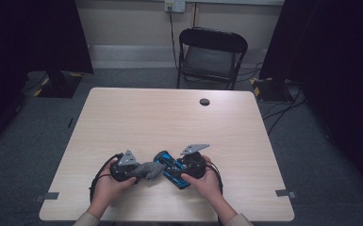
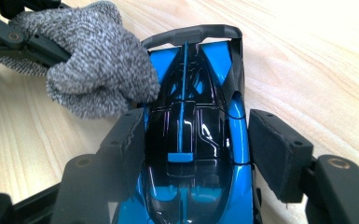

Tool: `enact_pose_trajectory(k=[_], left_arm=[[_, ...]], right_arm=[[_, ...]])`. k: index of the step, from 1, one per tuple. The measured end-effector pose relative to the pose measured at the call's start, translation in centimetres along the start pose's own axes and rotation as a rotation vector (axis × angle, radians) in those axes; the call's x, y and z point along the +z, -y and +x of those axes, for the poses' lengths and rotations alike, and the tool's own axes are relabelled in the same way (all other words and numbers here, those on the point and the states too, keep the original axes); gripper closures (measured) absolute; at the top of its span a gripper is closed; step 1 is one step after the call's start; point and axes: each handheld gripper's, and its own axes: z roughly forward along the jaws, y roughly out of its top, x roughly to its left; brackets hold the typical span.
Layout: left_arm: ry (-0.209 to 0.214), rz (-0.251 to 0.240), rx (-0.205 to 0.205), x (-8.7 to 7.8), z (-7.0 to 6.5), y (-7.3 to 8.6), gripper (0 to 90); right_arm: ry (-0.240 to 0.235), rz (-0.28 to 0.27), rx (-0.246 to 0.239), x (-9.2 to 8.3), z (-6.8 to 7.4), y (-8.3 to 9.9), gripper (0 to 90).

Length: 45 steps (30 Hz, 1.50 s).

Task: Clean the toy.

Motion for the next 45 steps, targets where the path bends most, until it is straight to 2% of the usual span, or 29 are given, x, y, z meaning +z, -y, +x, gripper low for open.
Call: enact_pose_trajectory(k=[2, 4, 7, 13, 14, 16, 18, 19, 22, 25, 31, 35, 40, 45], left_arm=[[-0.007, 0.0, 0.0, 0.0, 0.2, 0.1, 67.0], [-0.01, -0.001, -0.021, 0.0, 0.3, 0.1, 67.0], [-0.023, 0.002, -0.03, -0.1, 0.8, 0.0, 67.0], [-0.037, 0.004, -0.015, -0.4, 1.0, 0.0, 67.0], [-0.04, 0.0, -0.029, -0.5, 0.9, 0.1, 67.0], [-0.059, 0.006, -0.026, -1.0, 1.1, 0.1, 67.0], [-0.046, 0.002, -0.031, -1.2, 0.8, 0.1, 67.1], [-0.044, 0.004, -0.016, -1.4, 0.5, 0.1, 67.1], [-0.005, -0.004, 0.014, -1.6, -0.8, 0.1, 67.1], [0.046, 0.004, 0.051, -1.5, -2.5, 0.0, 67.0], [0.126, -0.009, 0.101, -0.8, -5.1, -0.9, 67.0], [0.168, 0.01, 0.128, 0.5, -6.4, -1.4, 67.0], [0.175, 0.04, 0.15, 2.0, -7.1, -1.5, 66.9], [0.149, 0.042, 0.154, 2.4, -6.5, -1.8, 66.7]], right_arm=[[0.001, 0.001, -0.002, 0.0, 0.0, 0.0, 38.1], [0.001, 0.001, -0.001, 0.0, 0.0, 0.0, 38.1], [0.001, -0.001, 0.0, 0.0, 0.0, 0.0, 38.1], [0.002, -0.002, -0.001, 0.0, 0.0, 0.0, 38.1], [0.002, -0.002, -0.001, 0.0, 0.0, 0.0, 38.1], [0.002, -0.002, -0.001, 0.0, 0.0, 0.0, 38.1], [0.002, -0.001, -0.001, 0.0, 0.0, 0.0, 38.1], [0.001, -0.002, -0.001, 0.0, 0.0, 0.0, 38.1], [0.002, -0.002, -0.001, 0.0, 0.0, 0.0, 38.1], [0.003, -0.001, -0.002, 0.0, 0.0, 0.0, 38.1], [0.009, 0.004, -0.012, -0.1, 0.1, 0.0, 38.2], [0.01, 0.008, -0.013, -0.1, 0.2, -0.1, 38.2], [0.01, 0.008, -0.014, 0.0, 0.2, -0.1, 38.2], [0.008, 0.0, -0.015, -0.1, 0.1, 0.0, 38.2]])
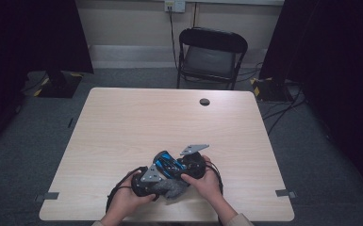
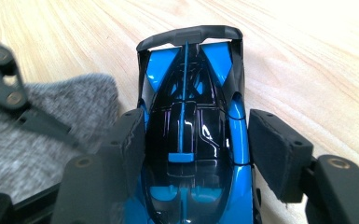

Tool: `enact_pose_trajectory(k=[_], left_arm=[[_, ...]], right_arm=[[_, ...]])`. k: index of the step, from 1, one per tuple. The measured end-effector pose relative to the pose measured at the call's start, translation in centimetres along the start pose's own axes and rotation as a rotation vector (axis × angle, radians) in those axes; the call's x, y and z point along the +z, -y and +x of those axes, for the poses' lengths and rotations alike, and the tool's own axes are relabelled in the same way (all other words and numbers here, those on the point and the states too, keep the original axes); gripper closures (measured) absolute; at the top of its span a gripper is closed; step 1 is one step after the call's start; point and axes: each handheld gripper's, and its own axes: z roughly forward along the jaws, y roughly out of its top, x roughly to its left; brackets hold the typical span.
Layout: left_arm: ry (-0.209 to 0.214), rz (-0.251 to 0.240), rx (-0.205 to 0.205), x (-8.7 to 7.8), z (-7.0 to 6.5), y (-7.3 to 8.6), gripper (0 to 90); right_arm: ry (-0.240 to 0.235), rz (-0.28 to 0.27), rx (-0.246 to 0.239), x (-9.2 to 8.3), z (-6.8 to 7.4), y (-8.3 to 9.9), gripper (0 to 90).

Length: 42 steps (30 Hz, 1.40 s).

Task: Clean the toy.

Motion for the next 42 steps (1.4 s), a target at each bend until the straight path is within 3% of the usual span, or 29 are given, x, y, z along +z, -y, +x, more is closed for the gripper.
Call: enact_pose_trajectory(k=[4, 10, 28, 33, 42], left_arm=[[-0.022, -0.002, -0.018, -0.3, 0.7, 0.3, 66.7], [-0.078, -0.007, -0.077, -1.5, 2.6, 1.4, 66.8], [-0.174, -0.042, -0.187, -3.5, 6.2, 2.9, 66.7], [-0.201, -0.042, -0.181, -3.7, 6.8, 3.3, 66.7], [-0.256, -0.033, -0.212, -5.1, 7.6, 4.4, 66.5]], right_arm=[[0.001, 0.0, 0.0, 0.0, 0.0, 0.0, 38.2], [-0.001, 0.0, 0.001, 0.0, 0.0, 0.0, 38.2], [-0.006, 0.002, -0.001, 0.0, -0.1, 0.0, 38.1], [-0.006, 0.007, -0.001, 0.0, -0.1, -0.1, 38.1], [-0.008, 0.003, -0.003, 0.0, -0.1, 0.0, 38.0]])
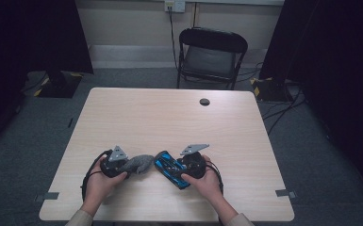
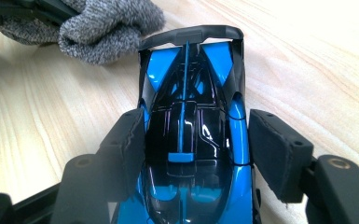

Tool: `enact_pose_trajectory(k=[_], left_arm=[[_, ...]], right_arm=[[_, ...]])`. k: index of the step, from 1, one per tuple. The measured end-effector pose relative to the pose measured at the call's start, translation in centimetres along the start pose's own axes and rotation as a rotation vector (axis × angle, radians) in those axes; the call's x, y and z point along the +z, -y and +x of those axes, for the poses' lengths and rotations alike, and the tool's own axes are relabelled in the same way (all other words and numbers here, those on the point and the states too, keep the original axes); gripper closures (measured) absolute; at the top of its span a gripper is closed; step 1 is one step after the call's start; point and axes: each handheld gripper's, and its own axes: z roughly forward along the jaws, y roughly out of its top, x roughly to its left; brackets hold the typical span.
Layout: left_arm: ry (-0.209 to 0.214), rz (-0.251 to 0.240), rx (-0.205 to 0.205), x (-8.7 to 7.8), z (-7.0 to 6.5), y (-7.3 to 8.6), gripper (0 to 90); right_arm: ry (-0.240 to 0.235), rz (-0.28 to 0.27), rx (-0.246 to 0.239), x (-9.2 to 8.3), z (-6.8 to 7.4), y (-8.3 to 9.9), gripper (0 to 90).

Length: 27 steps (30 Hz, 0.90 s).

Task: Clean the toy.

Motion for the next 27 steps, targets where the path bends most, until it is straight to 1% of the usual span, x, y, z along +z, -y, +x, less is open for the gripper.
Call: enact_pose_trajectory(k=[3, 4, 7, 8, 9, 10, 11, 12, 13, 14, 15, 17, 18, 19, 21, 22, 23, 25, 26, 27], left_arm=[[0.002, -0.002, 0.0, -0.4, 0.0, 0.4, 65.6], [0.009, -0.006, -0.011, -0.5, 0.0, 0.5, 65.2], [0.014, -0.016, -0.005, -0.7, 0.2, 0.7, 61.1], [0.022, -0.023, -0.016, -0.8, 0.2, 0.7, 58.0], [0.02, -0.033, -0.005, -0.8, 0.2, 0.7, 54.1], [0.03, -0.039, 0.021, -0.9, 0.2, 0.7, 50.3], [0.043, -0.037, 0.034, -0.9, 0.1, 0.6, 46.2], [0.05, -0.035, 0.032, -1.0, 0.0, 0.6, 42.1], [0.048, -0.043, 0.048, -1.2, 0.0, 0.6, 39.9], [0.058, -0.045, 0.055, -1.2, -0.1, 0.5, 36.7], [0.061, -0.051, 0.052, -1.3, -0.2, 0.6, 33.6], [0.065, -0.048, 0.069, -1.4, -0.2, 0.7, 30.6], [0.078, -0.051, 0.062, -1.4, -0.3, 0.7, 29.5], [0.08, -0.046, 0.071, -1.5, -0.2, 0.8, 28.5], [0.077, -0.033, 0.075, -1.6, -0.1, 1.0, 25.5], [0.083, -0.028, 0.072, -1.6, 0.0, 1.2, 24.0], [0.082, -0.023, 0.078, -1.6, 0.2, 1.3, 22.8], [0.078, -0.026, 0.085, -1.7, 0.4, 1.6, 23.1], [0.071, -0.026, 0.084, -1.7, 0.6, 1.7, 23.2], [0.075, -0.028, 0.08, -1.7, 0.7, 1.8, 23.1]], right_arm=[[-0.002, -0.002, 0.005, 0.0, 0.0, 0.0, 38.0], [-0.003, -0.003, 0.006, 0.0, 0.0, 0.0, 38.0], [-0.003, -0.001, 0.006, 0.0, 0.0, 0.0, 38.0], [-0.002, -0.001, 0.006, 0.0, 0.0, 0.0, 38.0], [-0.002, 0.0, 0.006, 0.0, 0.0, 0.0, 38.0], [-0.002, -0.002, 0.007, 0.0, 0.0, 0.0, 38.0], [-0.002, -0.003, 0.01, 0.0, 0.0, 0.0, 38.0], [-0.002, -0.003, 0.011, 0.0, 0.0, 0.1, 38.0], [-0.002, -0.004, 0.011, 0.0, 0.0, 0.1, 38.0], [-0.002, -0.005, 0.011, 0.0, 0.0, 0.1, 38.0], [-0.002, -0.004, 0.011, 0.0, 0.0, 0.1, 38.0], [-0.002, -0.004, 0.012, 0.0, 0.0, 0.1, 38.0], [-0.002, -0.004, 0.012, 0.0, 0.0, 0.1, 38.0], [-0.001, -0.004, 0.013, 0.0, 0.0, 0.1, 38.0], [-0.002, -0.005, 0.012, 0.0, 0.0, 0.1, 38.0], [-0.002, -0.005, 0.013, 0.0, -0.1, 0.1, 38.0], [-0.002, -0.005, 0.014, 0.0, -0.1, 0.1, 38.0], [-0.002, -0.004, 0.015, 0.0, -0.1, 0.1, 38.0], [-0.002, -0.004, 0.016, 0.0, 0.0, 0.1, 38.0], [-0.002, -0.003, 0.016, 0.0, 0.0, 0.1, 38.0]])
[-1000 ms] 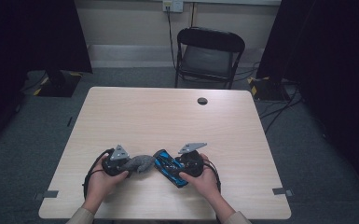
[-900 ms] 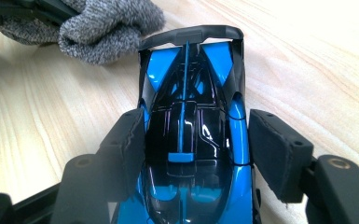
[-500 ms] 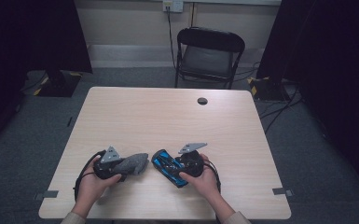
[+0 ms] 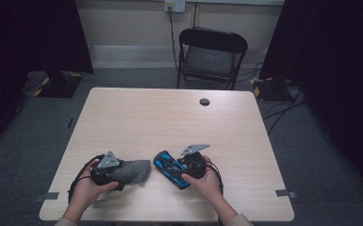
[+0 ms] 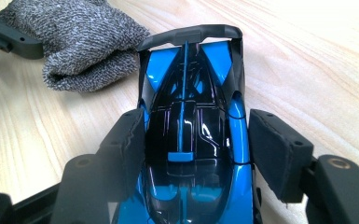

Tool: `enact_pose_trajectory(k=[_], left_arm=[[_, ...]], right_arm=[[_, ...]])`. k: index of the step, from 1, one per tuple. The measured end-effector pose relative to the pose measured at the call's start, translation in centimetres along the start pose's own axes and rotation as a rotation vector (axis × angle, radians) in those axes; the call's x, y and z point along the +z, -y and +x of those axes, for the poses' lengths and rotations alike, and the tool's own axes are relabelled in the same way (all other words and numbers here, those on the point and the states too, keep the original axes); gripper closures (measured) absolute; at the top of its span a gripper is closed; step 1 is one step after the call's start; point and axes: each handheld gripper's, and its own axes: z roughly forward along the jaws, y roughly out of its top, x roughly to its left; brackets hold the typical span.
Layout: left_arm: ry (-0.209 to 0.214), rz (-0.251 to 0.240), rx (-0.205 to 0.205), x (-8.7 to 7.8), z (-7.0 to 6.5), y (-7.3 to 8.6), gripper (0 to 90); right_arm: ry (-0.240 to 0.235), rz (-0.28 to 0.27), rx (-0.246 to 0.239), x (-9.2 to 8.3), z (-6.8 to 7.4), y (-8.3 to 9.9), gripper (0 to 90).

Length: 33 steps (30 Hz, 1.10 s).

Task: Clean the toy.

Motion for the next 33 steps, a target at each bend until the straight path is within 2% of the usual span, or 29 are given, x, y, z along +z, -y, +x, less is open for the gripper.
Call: enact_pose_trajectory(k=[5, 8, 10, 12, 14, 17, 20, 22, 24, 25, 30, 33], left_arm=[[0.018, 0.012, -0.004, 1.0, -0.1, 0.6, 22.2], [-0.004, 0.014, -0.003, 1.3, -0.2, 0.6, 23.9], [-0.039, 0.023, -0.007, 1.2, -0.2, 0.5, 37.6], [-0.066, 0.022, -0.041, 1.1, -0.1, 0.5, 48.7], [-0.083, 0.02, -0.07, 1.0, 0.0, 0.4, 55.2], [-0.094, 0.026, -0.074, 1.1, -0.2, 0.2, 59.5], [-0.097, 0.028, -0.079, 1.1, -0.3, 0.1, 60.4], [-0.099, 0.026, -0.078, 1.2, -0.3, 0.1, 60.4], [-0.099, 0.023, -0.076, 1.2, -0.2, 0.1, 60.5], [-0.094, 0.02, -0.087, 1.2, -0.2, 0.2, 60.6], [-0.093, 0.016, -0.088, 1.2, -0.2, 0.2, 61.0], [-0.093, 0.011, -0.095, 1.2, -0.2, 0.3, 61.0]], right_arm=[[-0.005, -0.006, 0.006, 0.0, -0.1, 0.1, 38.0], [0.002, -0.007, 0.003, 0.0, 0.0, 0.1, 37.9], [0.008, -0.009, -0.01, -0.1, 0.1, 0.1, 35.1], [0.027, 0.02, -0.002, 0.0, 0.1, 0.1, 23.3], [0.051, 0.026, -0.025, 0.1, 0.3, 0.0, 22.4], [0.055, 0.027, -0.056, 0.0, 0.8, -0.3, 19.1], [0.071, 0.038, -0.097, 0.2, 1.2, -0.7, 16.9], [0.064, 0.039, -0.096, 0.5, 1.3, -0.9, 15.4], [0.082, 0.042, -0.106, 1.0, 1.5, -1.0, 14.7], [0.077, 0.05, -0.108, 1.2, 1.5, -1.0, 15.0], [0.07, 0.071, -0.117, 2.3, 1.6, -0.9, 14.8], [0.082, 0.08, -0.154, 2.8, 1.8, -0.9, 15.0]])
